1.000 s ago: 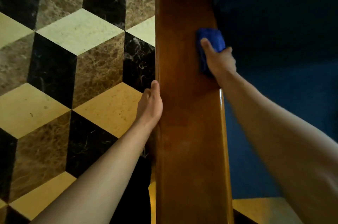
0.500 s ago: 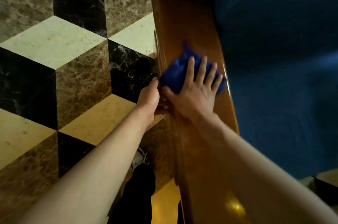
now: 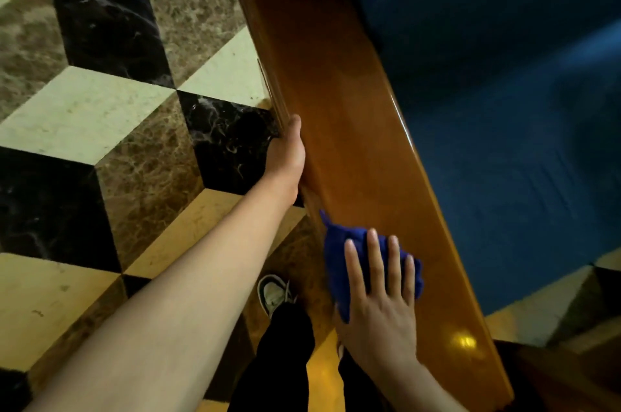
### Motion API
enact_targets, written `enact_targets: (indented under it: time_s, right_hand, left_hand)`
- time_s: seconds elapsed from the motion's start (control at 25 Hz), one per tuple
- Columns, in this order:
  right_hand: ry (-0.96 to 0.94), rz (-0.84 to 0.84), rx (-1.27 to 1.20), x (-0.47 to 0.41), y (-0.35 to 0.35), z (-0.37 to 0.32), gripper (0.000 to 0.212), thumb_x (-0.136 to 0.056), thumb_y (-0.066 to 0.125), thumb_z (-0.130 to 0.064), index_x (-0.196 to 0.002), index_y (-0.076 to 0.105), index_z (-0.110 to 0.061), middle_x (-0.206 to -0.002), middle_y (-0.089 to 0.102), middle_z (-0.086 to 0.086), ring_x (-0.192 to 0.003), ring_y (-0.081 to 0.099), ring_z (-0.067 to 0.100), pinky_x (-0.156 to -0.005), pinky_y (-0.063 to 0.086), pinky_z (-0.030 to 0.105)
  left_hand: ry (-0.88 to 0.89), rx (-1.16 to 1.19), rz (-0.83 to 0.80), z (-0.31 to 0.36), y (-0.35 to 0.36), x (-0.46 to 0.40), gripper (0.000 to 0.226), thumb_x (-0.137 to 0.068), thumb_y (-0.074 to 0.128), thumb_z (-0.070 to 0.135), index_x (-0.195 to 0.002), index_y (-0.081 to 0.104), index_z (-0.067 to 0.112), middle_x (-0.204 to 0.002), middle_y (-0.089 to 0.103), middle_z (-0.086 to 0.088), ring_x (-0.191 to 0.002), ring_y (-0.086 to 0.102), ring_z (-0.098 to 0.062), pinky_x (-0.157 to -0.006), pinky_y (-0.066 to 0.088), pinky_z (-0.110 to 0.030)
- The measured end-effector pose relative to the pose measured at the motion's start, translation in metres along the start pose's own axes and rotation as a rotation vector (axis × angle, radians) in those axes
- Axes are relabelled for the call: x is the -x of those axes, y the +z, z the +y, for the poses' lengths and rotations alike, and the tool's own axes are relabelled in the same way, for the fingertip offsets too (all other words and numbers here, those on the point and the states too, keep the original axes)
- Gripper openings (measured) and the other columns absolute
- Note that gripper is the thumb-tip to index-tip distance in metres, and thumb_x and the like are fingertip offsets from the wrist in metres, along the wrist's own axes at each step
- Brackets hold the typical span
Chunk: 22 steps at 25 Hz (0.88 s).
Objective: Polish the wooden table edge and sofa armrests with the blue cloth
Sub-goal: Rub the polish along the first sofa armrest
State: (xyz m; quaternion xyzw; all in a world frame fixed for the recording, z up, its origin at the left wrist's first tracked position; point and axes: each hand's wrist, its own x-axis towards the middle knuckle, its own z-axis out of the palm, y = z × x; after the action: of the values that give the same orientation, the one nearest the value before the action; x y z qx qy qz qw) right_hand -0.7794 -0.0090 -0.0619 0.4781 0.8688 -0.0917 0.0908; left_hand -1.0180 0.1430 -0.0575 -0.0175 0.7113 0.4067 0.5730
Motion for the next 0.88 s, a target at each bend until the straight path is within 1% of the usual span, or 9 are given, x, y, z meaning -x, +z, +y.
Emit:
enact_targets:
  time_s: [0.12,0.16,0.24,0.32,0.48,0.56,0.68,0.8,0.88]
  right_hand:
    - [0.043,0.055,-0.077,-0.099,-0.026,-0.016,0.114,-0.077,0.069,-0.063,-0.164,0.005,-0.026,-0.173,0.001,0.012,-0.158,-0.008,0.040,-0.126,0.002,0.062]
    - [0.064,0.049,-0.088,-0.132,-0.035,-0.019,0.113,-0.078,0.063,-0.068,-0.164,0.003,-0.027,-0.173,-0.003,0.011,-0.158,-0.011,0.038,-0.126,0.001,0.061]
    - [0.122,0.065,-0.109,-0.165,-0.042,-0.020,0.112,-0.079,0.052,-0.078,-0.164,0.000,-0.027,-0.173,-0.008,0.008,-0.157,-0.016,0.034,-0.127,0.000,0.059]
    - [0.196,0.105,-0.154,-0.140,-0.035,-0.016,0.115,-0.078,0.047,-0.083,-0.164,0.000,-0.023,-0.173,-0.007,0.009,-0.158,-0.014,0.034,-0.127,0.002,0.058]
    - [0.327,0.049,-0.150,-0.061,-0.017,-0.010,0.134,-0.060,0.056,-0.089,-0.164,0.015,-0.015,-0.172,0.003,0.016,-0.158,-0.001,0.042,-0.122,0.013,0.065]
    - [0.352,0.053,-0.160,-0.091,-0.024,-0.006,0.137,-0.056,0.053,-0.094,-0.163,0.020,-0.014,-0.171,0.006,0.019,-0.157,0.000,0.045,-0.122,0.013,0.067]
    - [0.332,0.092,-0.176,-0.179,-0.048,-0.006,0.132,-0.063,0.037,-0.102,-0.164,0.014,-0.018,-0.172,0.004,0.015,-0.158,-0.005,0.040,-0.125,0.007,0.063]
    - [0.427,0.096,-0.228,-0.271,-0.071,-0.002,0.127,-0.068,0.025,-0.102,-0.163,0.005,-0.021,-0.170,0.015,0.016,-0.152,0.019,0.043,-0.121,0.019,0.059]
    - [0.507,0.129,-0.219,-0.312,-0.079,0.006,0.122,-0.071,0.026,-0.099,-0.160,0.016,-0.017,-0.157,0.038,0.017,-0.136,0.041,0.043,-0.108,0.034,0.058]
  left_hand:
    - [0.120,-0.201,0.210,0.021,0.017,-0.022,0.084,-0.093,0.036,0.074,-0.144,0.045,0.008,-0.135,0.062,-0.015,-0.113,0.065,-0.033,-0.069,0.048,-0.035]
    - [0.177,-0.269,0.296,0.032,0.021,-0.032,0.083,-0.094,0.037,0.072,-0.144,0.043,0.005,-0.135,0.062,-0.015,-0.113,0.064,-0.034,-0.070,0.047,-0.037]
    - [0.274,-0.373,0.425,0.058,0.024,-0.053,0.078,-0.097,0.040,0.065,-0.143,0.040,0.003,-0.142,0.055,-0.020,-0.123,0.058,-0.039,-0.086,0.046,-0.043]
    - [0.311,-0.458,0.527,0.081,0.023,-0.069,0.073,-0.097,0.042,0.061,-0.144,0.039,0.004,-0.146,0.050,-0.021,-0.130,0.053,-0.041,-0.101,0.042,-0.046]
    - [0.303,-0.514,0.602,0.110,0.020,-0.088,0.066,-0.100,0.039,0.056,-0.142,0.041,0.006,-0.144,0.053,-0.022,-0.127,0.056,-0.042,-0.101,0.043,-0.047]
    - [0.300,-0.444,0.621,0.116,0.024,-0.094,0.066,-0.099,0.039,0.058,-0.141,0.039,0.007,-0.143,0.053,-0.024,-0.127,0.056,-0.043,-0.101,0.043,-0.048]
    - [0.312,-0.348,0.620,0.114,0.025,-0.105,0.079,-0.095,0.036,0.067,-0.143,0.036,0.005,-0.143,0.054,-0.025,-0.128,0.055,-0.045,-0.102,0.042,-0.051]
    - [0.336,-0.325,0.662,0.129,0.018,-0.117,0.083,-0.094,0.033,0.071,-0.140,0.040,0.004,-0.142,0.055,-0.025,-0.128,0.054,-0.044,-0.105,0.042,-0.051]
    - [0.386,-0.329,0.657,0.146,0.013,-0.128,0.080,-0.094,0.033,0.071,-0.137,0.042,0.005,-0.139,0.057,-0.025,-0.126,0.056,-0.043,-0.105,0.043,-0.052]
